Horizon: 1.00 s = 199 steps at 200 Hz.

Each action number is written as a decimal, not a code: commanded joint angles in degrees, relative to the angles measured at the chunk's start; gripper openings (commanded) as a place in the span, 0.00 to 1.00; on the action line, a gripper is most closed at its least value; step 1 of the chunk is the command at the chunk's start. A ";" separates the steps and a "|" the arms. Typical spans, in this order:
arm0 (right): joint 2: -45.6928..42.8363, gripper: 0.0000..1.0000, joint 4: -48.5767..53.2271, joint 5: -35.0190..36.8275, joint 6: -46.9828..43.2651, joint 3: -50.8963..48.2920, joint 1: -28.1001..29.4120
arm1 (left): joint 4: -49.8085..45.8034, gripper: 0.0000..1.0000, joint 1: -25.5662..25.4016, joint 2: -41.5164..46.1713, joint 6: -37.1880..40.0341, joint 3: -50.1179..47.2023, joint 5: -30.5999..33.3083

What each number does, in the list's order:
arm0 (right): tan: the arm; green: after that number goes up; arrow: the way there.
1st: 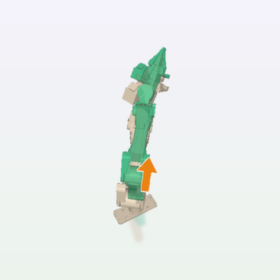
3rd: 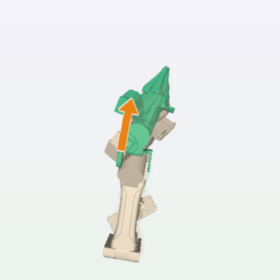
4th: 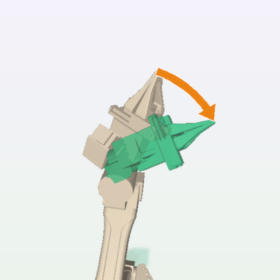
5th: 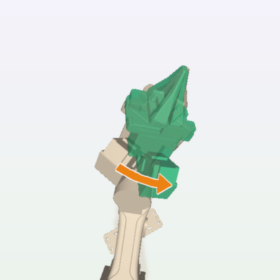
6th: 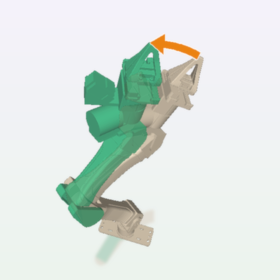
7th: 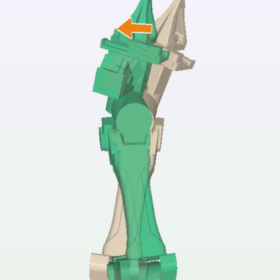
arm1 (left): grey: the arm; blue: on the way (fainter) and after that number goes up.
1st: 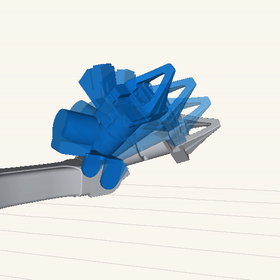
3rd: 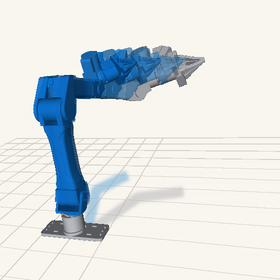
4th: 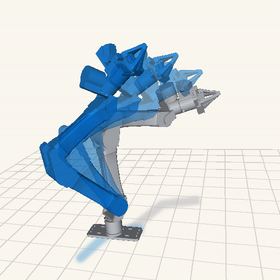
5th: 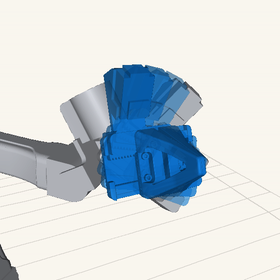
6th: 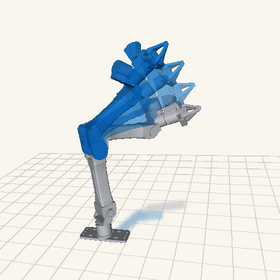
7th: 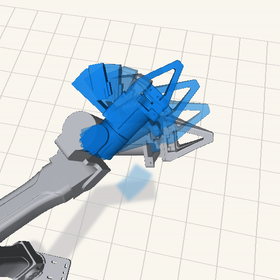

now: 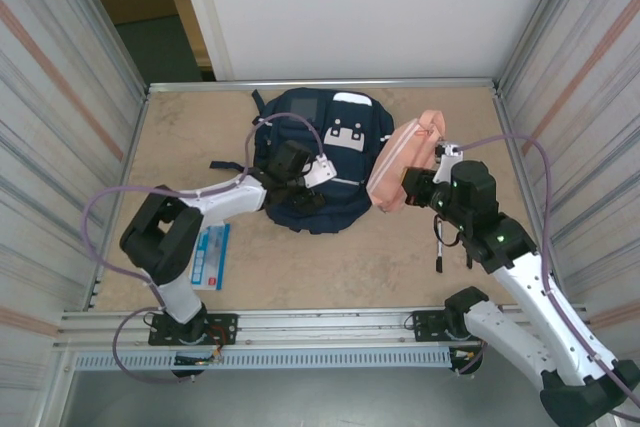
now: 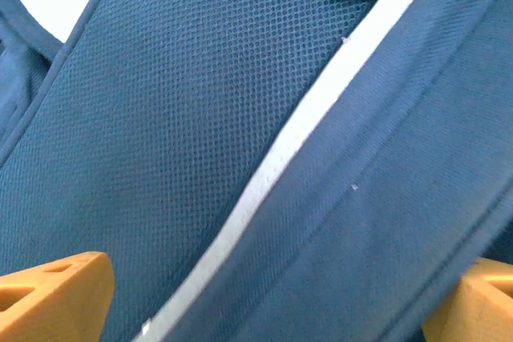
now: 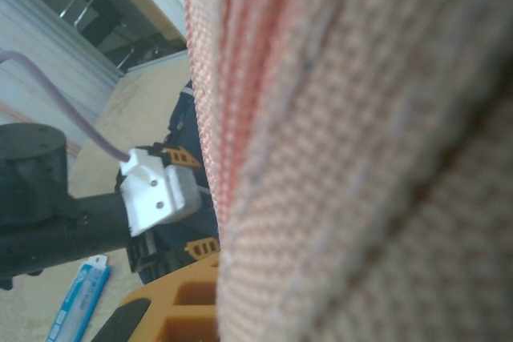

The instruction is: Pack the student bag

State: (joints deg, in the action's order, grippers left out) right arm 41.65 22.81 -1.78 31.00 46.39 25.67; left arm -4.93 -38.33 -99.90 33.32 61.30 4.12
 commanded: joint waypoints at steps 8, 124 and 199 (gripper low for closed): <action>-2.17 0.00 1.34 1.38 0.98 -0.99 -0.44 | 0.85 0.88 -0.11 -4.45 4.98 4.38 3.26; -1.26 0.00 4.70 1.54 14.72 -4.22 -0.75 | -16.10 0.00 0.73 3.40 -6.40 21.11 -10.76; 13.31 0.00 -6.68 -17.49 35.48 -4.59 -0.78 | -26.56 0.00 2.15 -0.32 -20.02 42.54 -8.71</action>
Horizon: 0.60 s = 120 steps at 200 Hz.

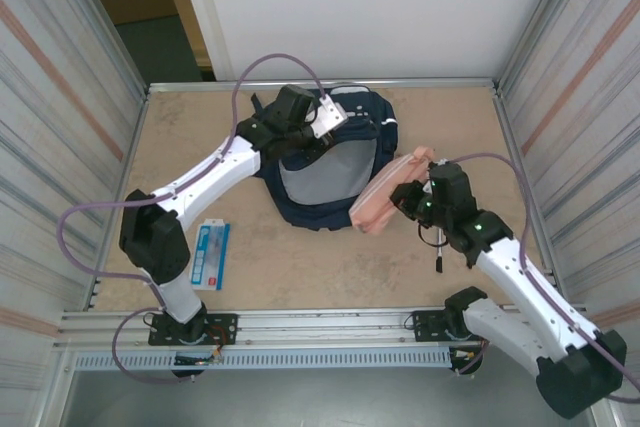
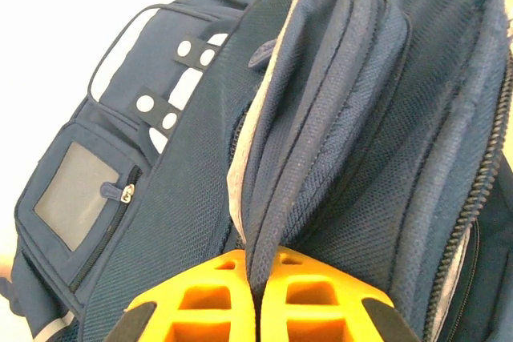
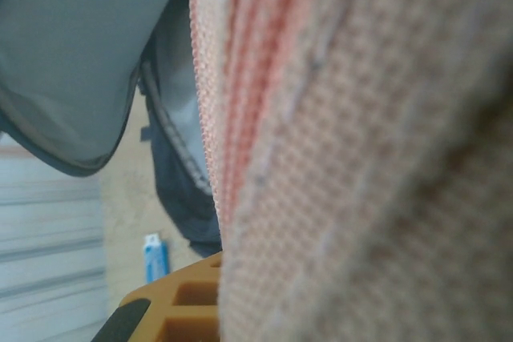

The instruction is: Pack the student bag

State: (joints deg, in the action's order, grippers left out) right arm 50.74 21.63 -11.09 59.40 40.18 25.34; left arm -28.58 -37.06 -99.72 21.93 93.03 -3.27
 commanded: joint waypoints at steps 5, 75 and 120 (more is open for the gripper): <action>5.24 0.00 -5.31 -7.97 8.10 2.53 -0.43 | -4.24 0.00 1.01 -1.16 -9.62 12.71 -2.24; 27.83 0.00 -23.83 -9.60 27.65 10.07 -0.31 | -8.56 0.00 1.18 -2.54 -15.85 19.87 -11.89; 42.93 0.00 -21.85 -5.42 28.65 24.27 0.23 | -7.81 0.00 0.92 -1.16 -15.74 20.66 -12.46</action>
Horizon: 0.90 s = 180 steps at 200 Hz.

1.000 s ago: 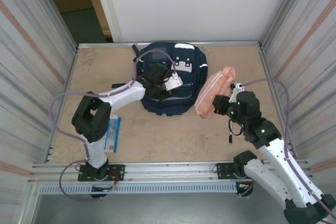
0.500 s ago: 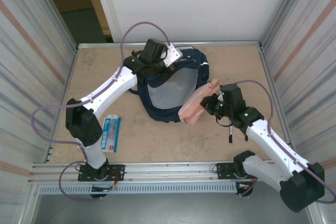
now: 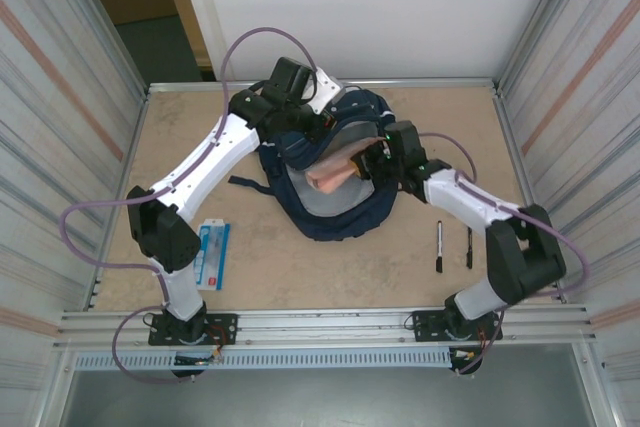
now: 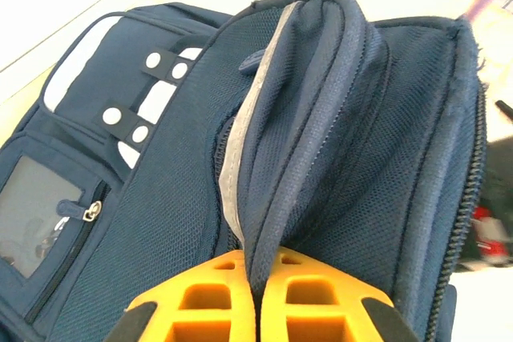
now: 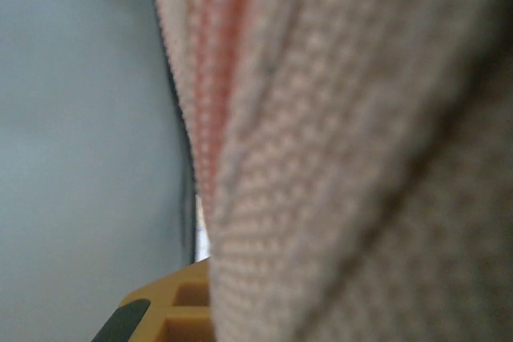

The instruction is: Pack the student bag

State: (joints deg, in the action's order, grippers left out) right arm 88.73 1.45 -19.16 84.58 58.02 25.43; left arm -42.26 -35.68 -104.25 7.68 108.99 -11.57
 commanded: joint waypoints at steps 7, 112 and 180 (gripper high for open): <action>7.35 0.00 -2.11 3.32 4.34 8.19 0.19 | 6.78 0.00 -0.48 3.65 -1.29 4.34 -4.16; 34.57 0.07 -8.99 12.80 13.06 29.58 6.02 | 12.53 0.00 -0.62 6.77 4.46 2.21 -10.85; 24.56 0.09 -13.16 2.93 3.43 18.89 5.55 | 14.74 0.00 4.47 8.66 7.48 -2.07 -8.11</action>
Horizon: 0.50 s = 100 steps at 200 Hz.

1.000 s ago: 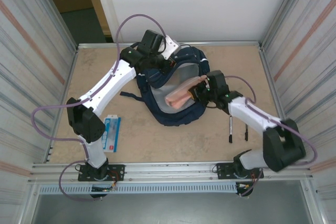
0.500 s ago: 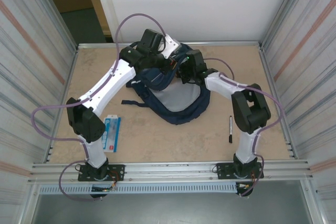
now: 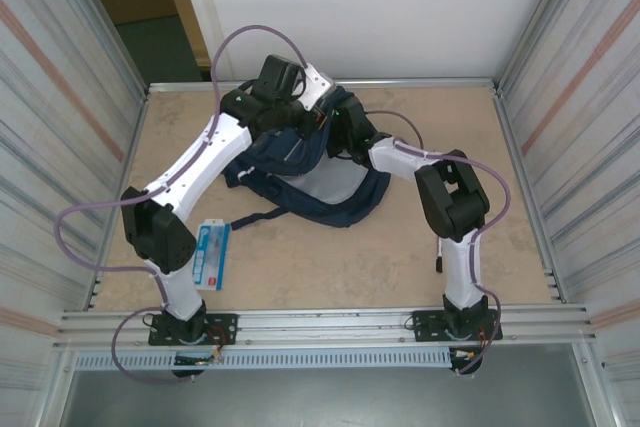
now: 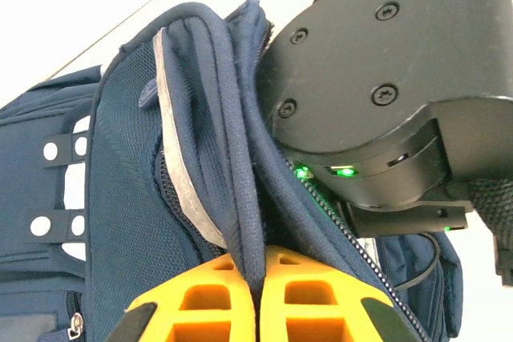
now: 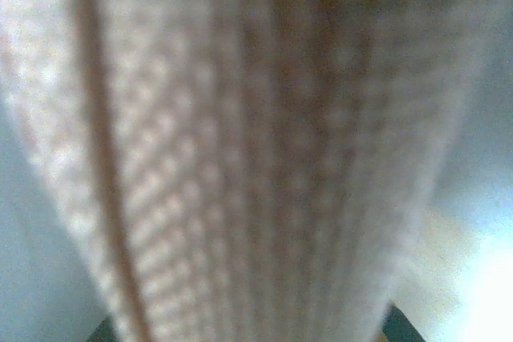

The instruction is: Pack the student bag

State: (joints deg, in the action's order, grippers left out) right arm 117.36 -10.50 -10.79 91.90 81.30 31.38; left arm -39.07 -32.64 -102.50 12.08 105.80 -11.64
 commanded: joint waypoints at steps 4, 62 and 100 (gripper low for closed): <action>-4.60 0.09 -1.63 -6.69 -4.32 -5.05 -0.33 | 11.60 0.00 2.05 6.89 2.63 1.16 -8.69; -11.84 0.13 -4.89 -10.89 -6.71 -13.27 1.50 | 13.17 0.00 4.10 6.23 0.98 1.35 -11.03; -5.33 0.12 -9.30 -9.58 -7.07 -9.55 3.03 | 13.93 0.00 3.20 5.18 -0.24 2.15 -17.27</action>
State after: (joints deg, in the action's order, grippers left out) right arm 108.29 -14.96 -20.47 86.28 68.86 33.23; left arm -36.16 -28.23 -101.71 11.75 105.27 -20.58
